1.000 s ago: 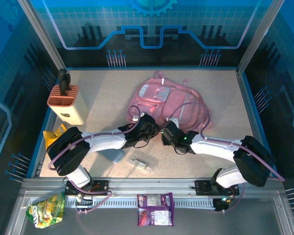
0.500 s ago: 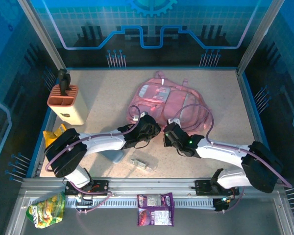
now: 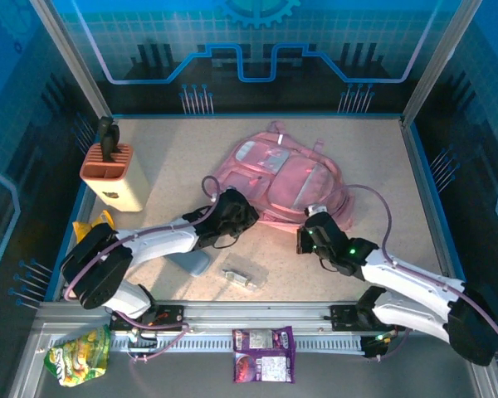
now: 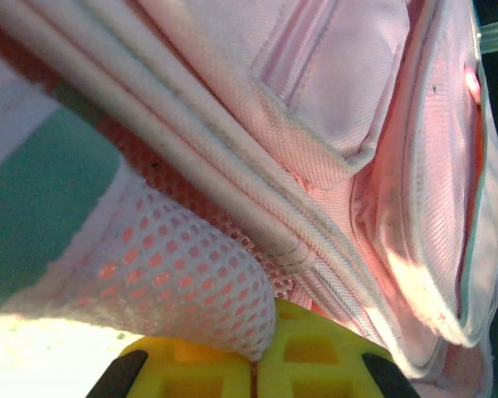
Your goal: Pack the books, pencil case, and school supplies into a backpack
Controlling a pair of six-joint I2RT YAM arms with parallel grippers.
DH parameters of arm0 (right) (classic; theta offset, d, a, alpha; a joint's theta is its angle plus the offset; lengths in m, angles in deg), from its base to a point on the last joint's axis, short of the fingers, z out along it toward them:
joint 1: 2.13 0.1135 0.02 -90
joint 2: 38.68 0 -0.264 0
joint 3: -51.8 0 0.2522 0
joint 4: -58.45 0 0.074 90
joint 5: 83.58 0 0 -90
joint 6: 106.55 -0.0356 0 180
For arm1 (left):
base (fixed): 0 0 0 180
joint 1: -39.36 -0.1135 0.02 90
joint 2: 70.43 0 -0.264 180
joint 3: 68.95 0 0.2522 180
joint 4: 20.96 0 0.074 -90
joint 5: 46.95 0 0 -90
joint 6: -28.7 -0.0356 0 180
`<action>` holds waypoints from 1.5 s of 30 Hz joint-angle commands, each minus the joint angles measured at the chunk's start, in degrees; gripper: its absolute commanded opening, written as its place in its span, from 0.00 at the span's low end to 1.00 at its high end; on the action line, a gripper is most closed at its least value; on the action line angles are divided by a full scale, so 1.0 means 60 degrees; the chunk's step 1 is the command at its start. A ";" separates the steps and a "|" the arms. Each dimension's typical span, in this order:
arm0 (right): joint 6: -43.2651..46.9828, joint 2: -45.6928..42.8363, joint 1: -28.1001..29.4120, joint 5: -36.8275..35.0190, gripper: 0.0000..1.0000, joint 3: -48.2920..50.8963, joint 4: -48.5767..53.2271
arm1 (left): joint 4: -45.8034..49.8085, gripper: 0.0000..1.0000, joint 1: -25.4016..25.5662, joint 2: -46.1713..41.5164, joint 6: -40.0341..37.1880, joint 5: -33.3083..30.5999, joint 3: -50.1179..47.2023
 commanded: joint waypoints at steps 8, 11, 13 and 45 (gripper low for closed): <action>0.0352 -0.1641 -0.1943 0.1087 0.00 0.0326 0.1855 | 0.1372 0.00 -0.1511 -0.0641 -0.1752 0.0228 -0.0142; 0.0631 -0.1252 -0.1967 0.1999 0.00 0.0200 0.1312 | 0.1544 0.00 -0.1941 -0.0216 -0.2223 0.0482 0.0219; 0.0823 -0.0819 -0.1941 0.2660 0.00 0.0102 0.0975 | 0.1679 0.00 -0.2263 0.0108 -0.2478 0.0697 0.0510; 0.0351 0.1116 -0.0301 0.3270 0.00 -0.0418 -0.0524 | -0.0190 0.79 -0.1428 -0.0864 -0.0704 0.2044 -0.0640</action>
